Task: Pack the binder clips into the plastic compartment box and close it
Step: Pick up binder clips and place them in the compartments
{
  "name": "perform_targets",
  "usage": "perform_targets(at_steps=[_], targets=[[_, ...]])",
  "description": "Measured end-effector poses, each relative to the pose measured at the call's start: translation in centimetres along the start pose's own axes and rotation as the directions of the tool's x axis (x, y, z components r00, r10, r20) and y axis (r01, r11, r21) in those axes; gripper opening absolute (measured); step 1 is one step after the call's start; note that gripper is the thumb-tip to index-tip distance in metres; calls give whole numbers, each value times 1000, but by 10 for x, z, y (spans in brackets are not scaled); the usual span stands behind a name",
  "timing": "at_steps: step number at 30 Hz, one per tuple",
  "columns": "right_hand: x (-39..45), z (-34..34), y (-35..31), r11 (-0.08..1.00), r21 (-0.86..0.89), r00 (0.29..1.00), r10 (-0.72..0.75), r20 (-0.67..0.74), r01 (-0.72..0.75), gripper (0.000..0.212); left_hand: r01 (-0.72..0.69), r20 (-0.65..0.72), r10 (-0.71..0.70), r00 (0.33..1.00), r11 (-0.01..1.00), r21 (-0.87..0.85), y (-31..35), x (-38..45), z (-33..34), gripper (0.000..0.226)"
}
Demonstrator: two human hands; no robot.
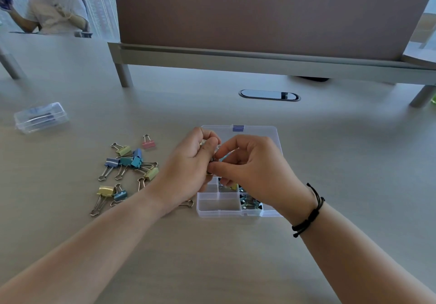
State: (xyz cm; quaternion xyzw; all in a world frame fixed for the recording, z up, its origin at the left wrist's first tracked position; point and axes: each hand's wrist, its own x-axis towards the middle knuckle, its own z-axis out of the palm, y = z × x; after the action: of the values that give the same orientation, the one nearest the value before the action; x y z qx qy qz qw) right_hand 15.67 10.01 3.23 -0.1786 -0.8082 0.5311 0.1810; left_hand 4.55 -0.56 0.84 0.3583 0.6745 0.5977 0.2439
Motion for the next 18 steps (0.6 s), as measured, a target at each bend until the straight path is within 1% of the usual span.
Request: perform_targets(at_steps=[3,5,8,10,11,13,15,18], targets=[[-1,2,-2,992,101,997,77,18,-78,22,-73,-43,79,996,990,120,-3,1,1,16],[0,2,-2,979,164,993,119,27,-121,23,-101,-49,110,993,982,160,-4,1,2,17],[2,-4,-1,972,191,990,139,11,-139,21,-112,-14,115,993,985,133,-2,2,0,18],[3,-13,0,979,170,993,116,-6,-114,16,-145,39,141,989,979,145,1,3,-4,26],[4,-18,0,987,132,996,94,-11,-92,14,-177,67,167,984,964,198,2,3,-7,28],[4,-29,1,999,-18,999,43,-4,-44,12,-225,117,198,973,923,313,2,4,-14,20],[4,-35,1,985,-174,999,21,44,-13,10,-228,165,178,970,900,372,1,4,-19,9],[3,-35,4,943,-331,989,25,143,24,8,-225,239,124,963,859,460,-1,3,-22,6]])
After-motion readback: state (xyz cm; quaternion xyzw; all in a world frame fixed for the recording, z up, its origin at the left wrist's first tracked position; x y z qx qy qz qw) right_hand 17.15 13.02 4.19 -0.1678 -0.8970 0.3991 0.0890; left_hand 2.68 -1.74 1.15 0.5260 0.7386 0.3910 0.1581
